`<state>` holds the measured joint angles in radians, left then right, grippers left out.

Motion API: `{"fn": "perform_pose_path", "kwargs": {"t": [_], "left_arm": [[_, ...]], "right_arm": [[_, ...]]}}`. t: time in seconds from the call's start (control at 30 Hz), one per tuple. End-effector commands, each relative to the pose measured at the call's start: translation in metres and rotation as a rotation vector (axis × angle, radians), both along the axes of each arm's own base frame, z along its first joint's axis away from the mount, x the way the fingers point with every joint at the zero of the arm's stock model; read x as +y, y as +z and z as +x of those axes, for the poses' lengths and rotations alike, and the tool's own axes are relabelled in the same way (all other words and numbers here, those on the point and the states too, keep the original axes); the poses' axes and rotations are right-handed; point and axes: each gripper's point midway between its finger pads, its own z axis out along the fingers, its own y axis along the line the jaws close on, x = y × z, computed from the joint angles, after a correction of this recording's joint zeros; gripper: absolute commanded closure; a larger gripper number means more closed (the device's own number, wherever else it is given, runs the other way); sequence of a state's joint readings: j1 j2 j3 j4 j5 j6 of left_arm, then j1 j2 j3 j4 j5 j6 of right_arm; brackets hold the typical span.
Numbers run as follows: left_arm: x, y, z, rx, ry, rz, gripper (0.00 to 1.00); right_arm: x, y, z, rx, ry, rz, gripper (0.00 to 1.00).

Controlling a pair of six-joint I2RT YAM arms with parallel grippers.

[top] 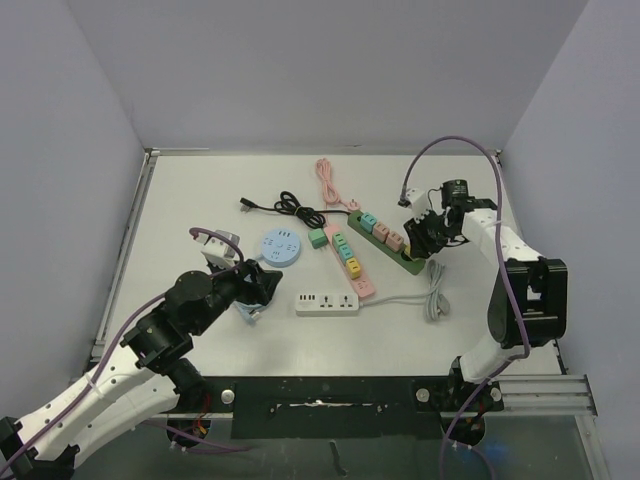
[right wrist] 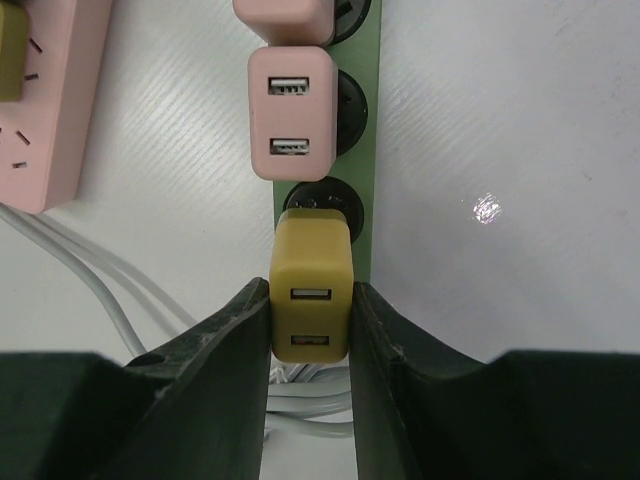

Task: Insert the plug

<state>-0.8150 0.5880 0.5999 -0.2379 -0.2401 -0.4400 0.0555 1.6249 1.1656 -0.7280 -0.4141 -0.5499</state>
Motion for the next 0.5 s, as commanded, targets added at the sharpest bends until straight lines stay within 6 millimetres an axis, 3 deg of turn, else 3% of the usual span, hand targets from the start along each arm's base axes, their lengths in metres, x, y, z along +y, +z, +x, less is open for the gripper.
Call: {"fn": "perform_pose_path", "kwargs": {"t": [0.0,0.47], "left_arm": [[0.001,0.009,0.004,-0.029,0.011,-0.012,0.28],[0.0,0.007,0.003,-0.027,0.006,-0.013,0.28]], "right_arm": [[0.003,0.008,0.009,-0.032,0.031,-0.018,1.0],[0.017,-0.013,0.008,0.018,0.075,-0.002,1.0]]}}
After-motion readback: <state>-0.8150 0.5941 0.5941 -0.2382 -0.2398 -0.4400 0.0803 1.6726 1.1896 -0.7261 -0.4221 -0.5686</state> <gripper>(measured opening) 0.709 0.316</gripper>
